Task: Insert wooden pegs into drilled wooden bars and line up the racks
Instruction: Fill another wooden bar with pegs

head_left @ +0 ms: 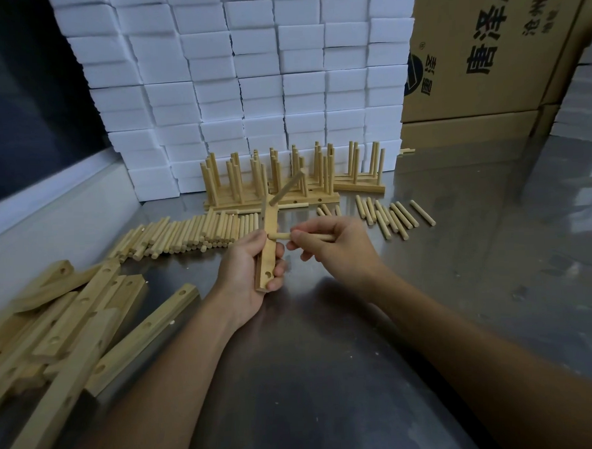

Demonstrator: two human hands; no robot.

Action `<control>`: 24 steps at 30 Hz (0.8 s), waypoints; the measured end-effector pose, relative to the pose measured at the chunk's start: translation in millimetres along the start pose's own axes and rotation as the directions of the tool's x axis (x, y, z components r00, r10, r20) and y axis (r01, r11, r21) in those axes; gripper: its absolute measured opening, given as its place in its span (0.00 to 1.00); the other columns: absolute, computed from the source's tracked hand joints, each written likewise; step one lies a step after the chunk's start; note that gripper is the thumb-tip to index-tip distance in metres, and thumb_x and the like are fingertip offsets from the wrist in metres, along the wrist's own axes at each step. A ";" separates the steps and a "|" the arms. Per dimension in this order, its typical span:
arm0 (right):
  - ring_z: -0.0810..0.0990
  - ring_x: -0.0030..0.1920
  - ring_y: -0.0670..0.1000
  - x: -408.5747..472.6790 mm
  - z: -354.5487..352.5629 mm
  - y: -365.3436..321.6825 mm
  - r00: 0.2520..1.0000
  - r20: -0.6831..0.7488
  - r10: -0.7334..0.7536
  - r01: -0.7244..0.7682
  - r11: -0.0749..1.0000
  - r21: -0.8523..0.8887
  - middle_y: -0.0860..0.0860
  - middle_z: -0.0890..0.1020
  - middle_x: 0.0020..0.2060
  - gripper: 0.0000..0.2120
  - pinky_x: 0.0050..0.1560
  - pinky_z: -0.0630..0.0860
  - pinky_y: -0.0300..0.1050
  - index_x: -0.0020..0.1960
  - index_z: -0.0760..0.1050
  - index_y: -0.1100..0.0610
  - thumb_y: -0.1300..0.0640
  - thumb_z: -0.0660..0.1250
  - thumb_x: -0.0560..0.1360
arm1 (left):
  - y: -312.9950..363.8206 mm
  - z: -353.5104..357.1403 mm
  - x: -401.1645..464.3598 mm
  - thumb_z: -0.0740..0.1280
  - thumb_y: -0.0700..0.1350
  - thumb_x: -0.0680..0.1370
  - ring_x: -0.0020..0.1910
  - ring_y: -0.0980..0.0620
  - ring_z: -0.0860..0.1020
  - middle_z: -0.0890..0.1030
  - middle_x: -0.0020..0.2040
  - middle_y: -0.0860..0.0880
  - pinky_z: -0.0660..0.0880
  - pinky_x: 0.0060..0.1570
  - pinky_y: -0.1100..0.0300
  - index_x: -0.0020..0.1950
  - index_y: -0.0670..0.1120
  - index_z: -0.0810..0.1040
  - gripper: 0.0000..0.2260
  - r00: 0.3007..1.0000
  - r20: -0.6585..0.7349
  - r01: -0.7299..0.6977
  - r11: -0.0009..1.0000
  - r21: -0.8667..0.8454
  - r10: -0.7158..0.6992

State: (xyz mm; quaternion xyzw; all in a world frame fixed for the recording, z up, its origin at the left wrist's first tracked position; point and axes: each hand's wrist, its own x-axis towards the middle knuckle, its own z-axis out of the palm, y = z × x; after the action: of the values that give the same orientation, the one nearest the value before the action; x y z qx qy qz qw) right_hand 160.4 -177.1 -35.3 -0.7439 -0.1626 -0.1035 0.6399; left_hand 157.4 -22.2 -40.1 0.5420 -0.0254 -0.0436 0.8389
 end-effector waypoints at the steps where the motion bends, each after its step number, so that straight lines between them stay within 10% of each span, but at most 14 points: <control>1: 0.80 0.33 0.41 0.2 -0.5 0.2 0.999 0.000 -0.035 0.035 0.997 -0.073 0.56 0.86 0.40 0.06 0.36 0.77 0.33 0.52 0.83 0.64 0.63 0.69 0.78 | -0.1 -0.2 0.3 0.52 0.42 0.84 0.24 0.51 0.69 0.73 0.33 0.46 0.61 0.19 0.65 0.62 0.41 0.70 0.11 1.000 -0.001 -0.001 1.000 0.008 0.001; 5: 0.77 0.32 0.43 4.9 -4.8 -3.5 0.959 0.080 -0.271 0.278 0.851 -0.446 0.50 0.82 0.35 0.05 0.35 0.75 0.36 0.50 0.83 0.59 0.60 0.69 0.78 | -2.5 0.7 0.5 0.53 0.41 0.85 0.24 0.52 0.68 0.72 0.33 0.46 0.60 0.19 0.65 0.62 0.39 0.71 0.12 0.999 -0.004 -0.031 0.996 0.078 0.032; 13: 0.80 0.38 0.52 9.1 -3.6 -11.3 0.835 0.273 -0.477 0.525 0.546 -0.653 0.53 0.83 0.40 0.07 0.40 0.78 0.53 0.48 0.83 0.62 0.58 0.71 0.77 | -7.2 1.5 0.3 0.54 0.41 0.85 0.23 0.53 0.67 0.72 0.31 0.47 0.58 0.19 0.66 0.49 0.40 0.73 0.11 0.995 -0.041 -0.078 0.979 0.188 0.087; 24: 0.83 0.39 0.53 3.7 3.8 -6.4 0.923 0.140 -0.359 0.350 0.629 -0.694 0.52 0.85 0.38 0.10 0.44 0.79 0.52 0.49 0.84 0.57 0.51 0.69 0.78 | -11.4 3.0 3.2 0.56 0.43 0.85 0.22 0.54 0.66 0.72 0.28 0.50 0.58 0.18 0.65 0.43 0.42 0.75 0.13 0.989 -0.095 -0.084 0.954 0.287 0.116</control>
State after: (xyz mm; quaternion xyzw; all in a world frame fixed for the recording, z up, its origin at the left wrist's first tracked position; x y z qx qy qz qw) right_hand 161.2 -172.2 -28.7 -0.8841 -0.2496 -0.2856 0.2728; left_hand 159.8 -29.9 -49.3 0.6556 -0.0121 0.0332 0.7542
